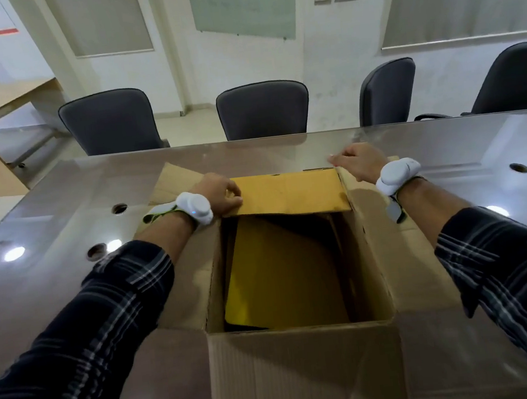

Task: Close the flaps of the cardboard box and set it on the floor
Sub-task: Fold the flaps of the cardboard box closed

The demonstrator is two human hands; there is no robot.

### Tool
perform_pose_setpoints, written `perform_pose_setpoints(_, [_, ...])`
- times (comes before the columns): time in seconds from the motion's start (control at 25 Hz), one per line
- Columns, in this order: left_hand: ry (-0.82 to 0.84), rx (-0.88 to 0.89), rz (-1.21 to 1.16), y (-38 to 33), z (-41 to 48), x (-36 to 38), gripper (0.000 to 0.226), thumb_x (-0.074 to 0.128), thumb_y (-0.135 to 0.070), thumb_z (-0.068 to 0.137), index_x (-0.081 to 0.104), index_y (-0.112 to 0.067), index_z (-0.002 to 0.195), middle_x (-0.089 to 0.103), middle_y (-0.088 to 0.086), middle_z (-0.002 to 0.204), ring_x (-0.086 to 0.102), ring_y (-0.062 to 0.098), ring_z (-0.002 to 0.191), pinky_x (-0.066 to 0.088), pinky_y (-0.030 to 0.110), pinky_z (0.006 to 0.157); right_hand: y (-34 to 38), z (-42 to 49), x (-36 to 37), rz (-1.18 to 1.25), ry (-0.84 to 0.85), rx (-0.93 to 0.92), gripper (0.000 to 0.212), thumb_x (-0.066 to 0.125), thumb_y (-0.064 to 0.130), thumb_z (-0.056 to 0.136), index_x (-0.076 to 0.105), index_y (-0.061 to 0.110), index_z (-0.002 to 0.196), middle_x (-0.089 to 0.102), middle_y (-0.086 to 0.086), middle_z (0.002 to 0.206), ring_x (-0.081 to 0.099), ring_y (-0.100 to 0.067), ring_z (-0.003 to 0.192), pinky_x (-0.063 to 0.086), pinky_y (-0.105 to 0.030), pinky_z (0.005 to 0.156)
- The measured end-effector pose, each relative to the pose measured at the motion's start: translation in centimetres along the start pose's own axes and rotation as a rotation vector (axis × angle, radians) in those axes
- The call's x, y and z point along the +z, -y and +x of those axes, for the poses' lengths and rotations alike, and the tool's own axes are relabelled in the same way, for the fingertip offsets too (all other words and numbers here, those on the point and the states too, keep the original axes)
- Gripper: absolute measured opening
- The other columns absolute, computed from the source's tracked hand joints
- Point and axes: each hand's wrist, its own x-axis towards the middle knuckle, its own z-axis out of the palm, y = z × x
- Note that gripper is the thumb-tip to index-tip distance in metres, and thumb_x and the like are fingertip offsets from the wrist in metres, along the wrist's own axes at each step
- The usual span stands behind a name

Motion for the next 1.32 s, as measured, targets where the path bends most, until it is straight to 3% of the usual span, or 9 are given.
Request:
perform_pose_setpoints(0.16, [-0.075,-0.031,0.079,-2.4,-2.1,0.6,0.037,0.059,-0.040,0.086,0.072,-0.019,0.114,0.070,0.011,0.119,0.063,0.032,0.108,0.051,0.040,0.090,1.9,-4.5,1.1,-0.229,0.033,-0.275,0.037,0.065,0.047,0.085,0.068,0.012,0.096,0.067,-0.004,0.099,0.059,-0.021,0.091,0.041,-0.031,0.078])
perform_pose_setpoints(0.32, [-0.086,-0.020,0.024,-4.6,-5.2,-0.4,0.042,0.058,-0.041,0.089,0.066,-0.017,0.123,0.065,0.012,0.128,0.059,0.033,0.117,0.047,0.038,0.096,4.4,-11.7,3.0,-0.476,0.091,-0.642,0.062,0.051,0.066,0.084,0.058,0.018,0.123,0.062,-0.007,0.130,0.057,-0.028,0.116,0.047,-0.041,0.097])
perform_pose_setpoints(0.52, [-0.031,-0.029,0.009,-6.0,-8.1,-1.7,0.044,0.056,-0.044,0.090,0.066,-0.015,0.123,0.065,0.012,0.127,0.059,0.034,0.114,0.046,0.036,0.096,5.8,-22.6,7.7,-0.747,0.177,-1.127,0.086,0.038,0.078,0.081,0.047,0.017,0.140,0.035,-0.014,0.157,0.035,-0.038,0.141,0.030,-0.060,0.111])
perform_pose_setpoints(0.68, [0.012,-0.048,0.035,-6.2,-9.9,-1.6,0.045,0.054,-0.047,0.090,0.067,-0.016,0.120,0.067,0.013,0.123,0.061,0.033,0.109,0.048,0.039,0.093,4.1,-28.7,12.3,-1.024,0.259,-1.322,0.106,0.033,0.089,0.070,0.034,0.019,0.149,0.011,-0.013,0.165,0.001,-0.042,0.150,0.006,-0.072,0.110])
perform_pose_setpoints(0.84, [0.023,-0.043,0.015,-6.2,-11.0,-1.8,0.045,0.054,-0.046,0.091,0.069,-0.012,0.117,0.069,0.013,0.119,0.063,0.033,0.105,0.050,0.041,0.090,3.6,-30.8,13.5,-1.129,0.274,-1.264,0.106,0.056,0.077,0.069,0.025,0.019,0.152,0.007,-0.013,0.165,-0.002,-0.044,0.150,0.007,-0.074,0.108])
perform_pose_setpoints(0.96, [0.021,-0.043,-0.012,-5.9,-11.3,-2.6,0.044,0.055,-0.045,0.091,0.070,-0.010,0.114,0.070,0.012,0.116,0.063,0.032,0.103,0.050,0.040,0.090,5.8,-31.5,11.6,-1.032,0.321,-1.264,0.095,0.061,0.069,0.069,0.035,0.018,0.144,0.023,-0.015,0.159,0.023,-0.043,0.143,0.025,-0.070,0.105])
perform_pose_setpoints(1.04, [0.014,-0.038,-0.024,-5.5,-11.3,-3.3,0.042,0.055,-0.045,0.091,0.071,-0.010,0.110,0.071,0.011,0.113,0.064,0.031,0.100,0.050,0.039,0.089,8.2,-32.0,8.9,-0.887,0.447,-1.227,0.083,0.061,0.065,0.072,0.041,0.021,0.140,0.036,-0.012,0.152,0.040,-0.036,0.132,0.041,-0.058,0.100])
perform_pose_setpoints(1.16, [0.009,-0.062,-0.065,-5.0,-11.2,-5.3,0.042,0.055,-0.044,0.092,0.072,-0.011,0.111,0.070,0.007,0.110,0.063,0.030,0.101,0.047,0.036,0.089,12.6,-30.2,2.7,-0.673,0.706,-0.874,0.054,0.063,0.049,0.083,0.051,0.022,0.129,0.059,-0.003,0.120,0.058,-0.019,0.101,0.052,-0.030,0.082])
perform_pose_setpoints(1.32, [-0.029,-0.116,-0.170,-3.5,-10.8,-8.6,0.046,0.054,-0.049,0.090,0.071,-0.010,0.106,0.072,0.008,0.101,0.067,0.029,0.097,0.051,0.040,0.093,14.9,-22.8,-2.8,-0.649,0.457,-0.680,0.029,0.059,0.038,0.091,0.062,0.016,0.110,0.062,0.000,0.094,0.057,-0.013,0.080,0.050,-0.022,0.075])
